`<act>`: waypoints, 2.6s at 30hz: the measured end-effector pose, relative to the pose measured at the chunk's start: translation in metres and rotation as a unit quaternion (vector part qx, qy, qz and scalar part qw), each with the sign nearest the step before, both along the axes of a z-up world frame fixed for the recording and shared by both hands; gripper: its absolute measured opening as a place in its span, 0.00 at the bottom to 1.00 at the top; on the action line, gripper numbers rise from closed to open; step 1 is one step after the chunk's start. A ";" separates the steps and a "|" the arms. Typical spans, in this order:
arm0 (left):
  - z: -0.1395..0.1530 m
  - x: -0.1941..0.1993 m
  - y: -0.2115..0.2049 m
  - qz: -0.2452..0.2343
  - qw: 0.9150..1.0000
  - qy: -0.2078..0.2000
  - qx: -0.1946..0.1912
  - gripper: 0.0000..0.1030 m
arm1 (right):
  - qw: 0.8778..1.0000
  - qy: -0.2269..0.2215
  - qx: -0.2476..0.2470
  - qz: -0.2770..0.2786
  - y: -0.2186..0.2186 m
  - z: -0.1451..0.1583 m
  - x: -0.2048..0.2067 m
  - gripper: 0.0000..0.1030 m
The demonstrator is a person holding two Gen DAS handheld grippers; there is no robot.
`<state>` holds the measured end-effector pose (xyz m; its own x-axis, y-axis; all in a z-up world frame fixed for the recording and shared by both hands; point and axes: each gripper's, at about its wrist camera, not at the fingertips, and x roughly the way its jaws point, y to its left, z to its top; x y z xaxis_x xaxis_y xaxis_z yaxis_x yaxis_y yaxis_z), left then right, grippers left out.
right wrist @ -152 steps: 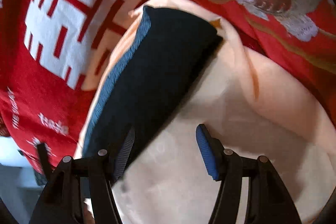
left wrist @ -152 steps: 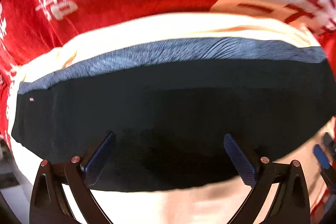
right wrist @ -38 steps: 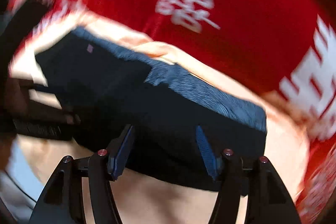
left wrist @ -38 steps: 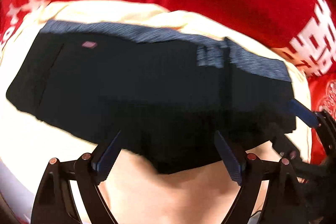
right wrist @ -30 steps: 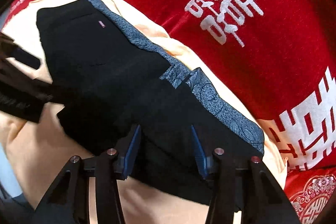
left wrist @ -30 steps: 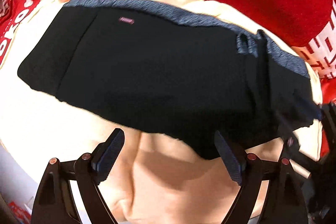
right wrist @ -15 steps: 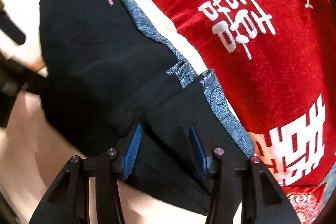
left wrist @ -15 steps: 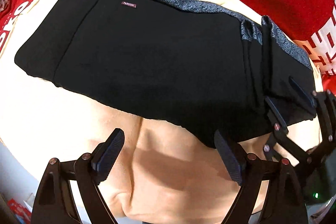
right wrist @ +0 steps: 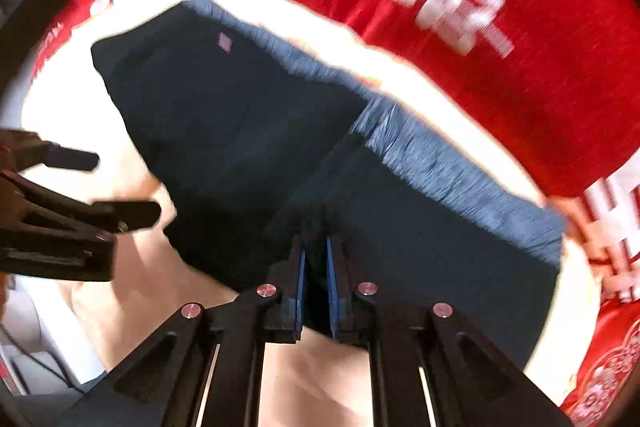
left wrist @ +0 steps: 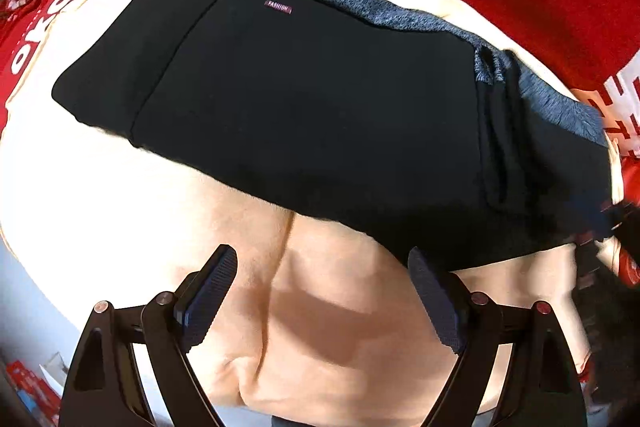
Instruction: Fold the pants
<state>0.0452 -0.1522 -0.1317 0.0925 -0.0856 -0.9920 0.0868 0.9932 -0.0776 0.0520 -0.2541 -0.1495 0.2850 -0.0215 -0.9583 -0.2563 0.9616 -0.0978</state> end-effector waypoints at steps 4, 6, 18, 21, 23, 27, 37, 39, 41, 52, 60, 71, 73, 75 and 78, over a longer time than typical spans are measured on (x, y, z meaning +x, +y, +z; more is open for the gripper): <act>-0.002 -0.003 -0.004 0.008 1.000 -0.001 0.009 0.85 | 1.000 -0.011 -0.009 -0.008 0.006 -0.006 -0.006 0.14; -0.001 -0.006 -0.006 0.015 1.000 -0.003 0.013 0.85 | 1.000 -0.006 0.007 -0.016 0.000 0.002 -0.009 0.16; 0.019 -0.013 -0.057 0.052 0.997 -0.010 0.053 0.85 | 0.986 0.055 0.115 -0.107 -0.091 0.040 -0.050 0.59; 0.024 -0.017 -0.075 0.056 0.996 -0.011 0.066 0.85 | 0.979 0.078 0.129 -0.140 -0.114 0.035 -0.059 0.62; 0.029 -0.016 -0.082 0.059 0.996 -0.011 0.065 0.85 | 0.975 0.088 0.130 -0.155 -0.126 0.031 -0.065 0.63; 0.038 -0.026 -0.075 0.056 0.996 -0.012 0.068 0.85 | 0.972 0.096 0.125 -0.176 -0.143 0.026 -0.076 0.64; 0.025 -0.020 -0.057 0.025 0.998 -0.002 0.054 0.85 | 0.964 0.092 0.111 -0.222 -0.131 0.023 -0.068 0.68; 0.018 -0.013 -0.049 0.012 0.999 0.002 0.045 0.85 | 0.962 0.090 0.105 -0.235 -0.119 0.023 -0.064 0.68; 0.013 -0.007 -0.037 0.002 0.999 0.007 0.038 0.85 | 0.960 0.094 0.100 -0.242 -0.104 0.022 -0.058 0.68; 0.016 0.049 0.074 0.026 0.999 0.006 0.039 0.85 | 0.965 0.097 0.078 -0.230 -0.015 0.014 0.000 0.70; 0.003 0.072 0.126 0.077 0.997 0.007 0.013 0.93 | 0.964 0.089 0.013 -0.249 -0.011 -0.002 0.033 0.78; -0.008 0.084 0.149 0.112 0.994 0.017 -0.006 0.93 | 0.959 0.123 -0.005 -0.254 -0.012 -0.030 0.044 0.85; -0.008 0.084 0.152 0.116 0.993 0.017 -0.009 0.93 | 0.960 0.122 -0.008 -0.250 -0.012 -0.031 0.044 0.86; -0.010 0.084 0.154 0.121 0.992 0.018 -0.012 0.93 | 0.961 0.123 -0.012 -0.247 -0.011 -0.033 0.044 0.87; -0.012 0.085 0.156 0.125 0.992 0.019 -0.016 0.93 | 0.961 0.124 -0.013 -0.246 -0.007 -0.035 0.046 0.87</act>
<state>0.1303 0.0040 -0.1437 0.0780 -0.0965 -0.9923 -0.1645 0.9804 -0.1083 0.0979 -0.2612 -0.1844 -0.0031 -0.1206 -0.9927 0.2101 0.9705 -0.1185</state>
